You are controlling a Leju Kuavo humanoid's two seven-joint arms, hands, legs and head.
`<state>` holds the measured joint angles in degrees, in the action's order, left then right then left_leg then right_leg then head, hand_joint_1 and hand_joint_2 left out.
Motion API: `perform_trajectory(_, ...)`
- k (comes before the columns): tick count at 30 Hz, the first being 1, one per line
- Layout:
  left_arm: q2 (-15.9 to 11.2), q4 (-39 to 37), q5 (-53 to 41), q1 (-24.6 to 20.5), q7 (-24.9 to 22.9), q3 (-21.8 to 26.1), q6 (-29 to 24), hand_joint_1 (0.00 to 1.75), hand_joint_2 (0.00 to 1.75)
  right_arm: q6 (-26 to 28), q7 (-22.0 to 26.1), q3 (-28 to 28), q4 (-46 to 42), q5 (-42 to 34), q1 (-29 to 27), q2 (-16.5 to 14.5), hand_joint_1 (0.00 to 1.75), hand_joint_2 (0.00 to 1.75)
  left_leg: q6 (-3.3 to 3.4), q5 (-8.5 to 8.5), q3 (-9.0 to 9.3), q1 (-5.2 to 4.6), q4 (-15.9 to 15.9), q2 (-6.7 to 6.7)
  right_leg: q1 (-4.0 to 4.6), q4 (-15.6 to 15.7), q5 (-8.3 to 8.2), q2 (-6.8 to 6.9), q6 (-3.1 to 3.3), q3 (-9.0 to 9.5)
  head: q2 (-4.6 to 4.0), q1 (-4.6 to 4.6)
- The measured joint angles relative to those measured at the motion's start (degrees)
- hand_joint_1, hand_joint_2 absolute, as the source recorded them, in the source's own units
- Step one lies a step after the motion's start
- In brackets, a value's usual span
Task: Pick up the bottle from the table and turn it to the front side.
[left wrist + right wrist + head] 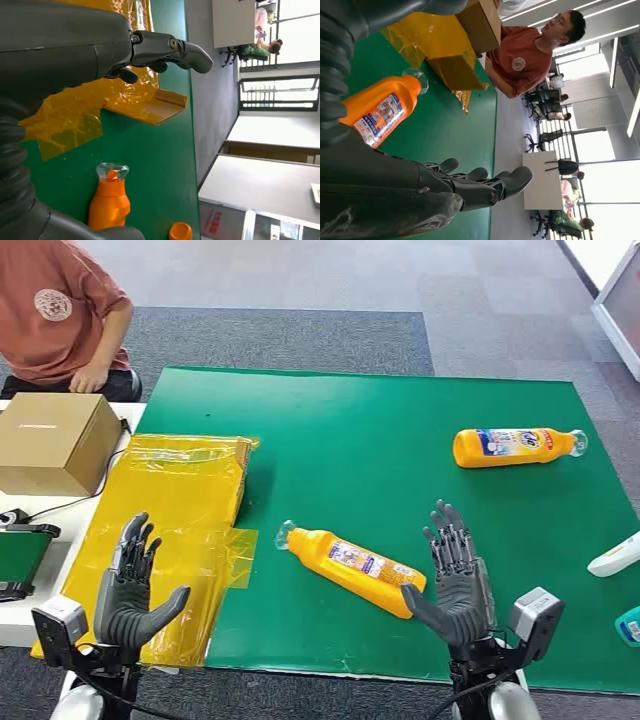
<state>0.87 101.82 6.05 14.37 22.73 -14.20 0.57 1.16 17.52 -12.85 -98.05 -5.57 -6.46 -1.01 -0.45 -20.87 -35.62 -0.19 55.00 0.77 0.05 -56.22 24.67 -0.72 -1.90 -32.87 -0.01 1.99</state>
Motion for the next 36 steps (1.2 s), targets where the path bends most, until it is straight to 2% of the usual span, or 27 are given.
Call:
perform_trajectory(6, -0.6, 0.5, 0.0, -0.1, -0.3, -0.3, 0.0, 0.00, 1.75, 0.4, -0.6, 0.2, 0.0, -0.1, 0.4, 0.0, 0.00, 1.75, 0.00, 0.00, 0.00, 0.00, 0.0, 0.00, 0.00, 0.0, 0.00, 0.00, 0.00, 0.01, 0.01, -0.01)
perform_trajectory(9, -0.9, 0.8, 0.0, -0.2, -0.4, -0.3, 0.2, 0.00, 1.75, 2.8, -2.2, 0.2, 0.1, 5.1, 0.7, 0.6, 0.00, 1.75, 0.00, 0.00, 0.00, 0.00, 0.0, 0.00, 0.00, 0.0, 0.00, 0.00, 0.00, 0.02, 0.01, -0.01)
perform_trajectory(11, -1.0, 1.1, -0.3, -0.4, -0.6, -0.2, 0.5, 0.00, 1.75, 6.5, -6.2, -0.1, 0.7, 16.7, 1.5, 1.5, 0.00, 1.75, 0.00, 0.00, 0.00, 0.00, 0.0, 0.00, 0.00, 0.0, -0.01, 0.00, 0.00, 0.02, 0.00, -0.01)
perform_trajectory(14, -0.7, 2.3, -1.3, -0.5, -1.5, 0.0, 1.7, 0.00, 1.75, 11.4, -14.4, -1.0, 3.4, 42.7, 3.0, 2.9, 0.00, 1.75, 0.02, 0.01, 0.00, 0.00, 0.0, 0.00, 0.00, 0.0, -0.02, 0.00, -0.01, 0.03, 0.01, -0.01)
perform_trajectory(15, -0.6, 2.7, -1.6, -0.6, -1.9, 0.1, 2.2, 0.00, 1.75, 11.9, -16.2, -1.3, 4.4, 49.1, 3.4, 3.1, 0.00, 1.75, 0.02, 0.02, 0.00, 0.00, 0.0, 0.01, 0.00, 0.0, -0.02, 0.01, -0.01, 0.03, 0.01, -0.01)
perform_trajectory(17, -0.2, 3.3, -2.1, -1.0, -2.6, 0.2, 3.5, 0.00, 1.75, 11.9, -19.1, -2.1, 6.9, 56.9, 4.6, 3.2, 0.00, 1.75, 0.01, 0.04, 0.00, 0.00, 0.0, 0.00, 0.00, 0.0, -0.04, 0.00, 0.00, 0.03, 0.00, 0.01)
perform_trajectory(20, 0.4, 3.7, -2.8, -2.7, -3.2, 0.4, 5.6, 0.00, 1.75, 10.9, -22.3, -3.5, 12.4, 64.2, 7.3, 3.2, 0.00, 1.75, -0.01, 0.08, 0.01, 0.01, 0.0, 0.00, 0.01, 0.0, -0.07, 0.01, 0.01, 0.04, 0.01, -0.01)
perform_trajectory(24, 1.1, 3.8, -3.0, -5.4, -3.7, 0.7, 7.1, 0.00, 1.75, 10.5, -23.0, -5.4, 20.7, 68.4, 11.2, 3.1, 0.00, 1.75, -0.02, 0.15, 0.01, 0.01, 0.0, 0.00, 0.02, 0.0, -0.12, 0.01, 0.01, 0.04, 0.01, -0.01)
perform_trajectory(36, 1.7, 4.0, -2.5, -9.0, -3.7, 0.7, 9.3, 0.00, 1.75, 11.8, -22.0, -7.2, 39.7, 70.4, 21.4, 0.9, 0.00, 1.75, -0.01, 0.17, 0.08, 0.02, 0.0, -0.03, 0.02, 0.0, -0.17, -0.03, 0.02, 0.05, 0.00, 0.00)
